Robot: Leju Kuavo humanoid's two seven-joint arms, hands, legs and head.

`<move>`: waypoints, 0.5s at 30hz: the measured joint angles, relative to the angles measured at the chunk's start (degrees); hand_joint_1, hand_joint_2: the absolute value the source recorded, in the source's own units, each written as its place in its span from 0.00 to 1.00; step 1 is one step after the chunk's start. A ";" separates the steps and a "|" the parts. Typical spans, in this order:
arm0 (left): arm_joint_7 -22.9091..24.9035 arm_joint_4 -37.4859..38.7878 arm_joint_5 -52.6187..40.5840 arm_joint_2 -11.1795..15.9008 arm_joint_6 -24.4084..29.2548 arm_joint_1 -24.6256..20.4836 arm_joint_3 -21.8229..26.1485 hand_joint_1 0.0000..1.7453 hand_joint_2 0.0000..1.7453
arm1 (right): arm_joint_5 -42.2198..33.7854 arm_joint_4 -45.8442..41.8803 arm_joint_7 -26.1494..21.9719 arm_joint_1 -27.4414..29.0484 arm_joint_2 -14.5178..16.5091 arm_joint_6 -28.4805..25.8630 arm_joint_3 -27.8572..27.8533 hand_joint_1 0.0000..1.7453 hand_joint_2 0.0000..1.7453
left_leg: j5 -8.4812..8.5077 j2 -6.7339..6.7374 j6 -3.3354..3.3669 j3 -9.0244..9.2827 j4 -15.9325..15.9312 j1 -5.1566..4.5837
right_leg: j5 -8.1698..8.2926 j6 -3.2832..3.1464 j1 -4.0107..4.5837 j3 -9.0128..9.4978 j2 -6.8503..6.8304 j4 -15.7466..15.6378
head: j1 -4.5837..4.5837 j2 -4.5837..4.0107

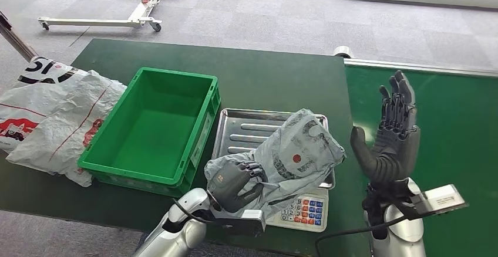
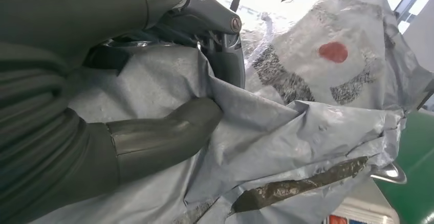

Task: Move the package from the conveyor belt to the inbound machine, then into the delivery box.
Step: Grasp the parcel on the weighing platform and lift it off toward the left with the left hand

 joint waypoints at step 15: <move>-1.68 -15.79 13.23 0.22 28.12 5.94 18.04 1.00 1.00 | -0.13 0.01 0.04 2.37 0.07 -0.06 -0.42 0.00 1.00 | 0.00 0.01 -0.01 -0.05 -0.01 0.02 | -0.03 -0.03 0.03 -0.07 0.01 0.00 | -0.01 0.00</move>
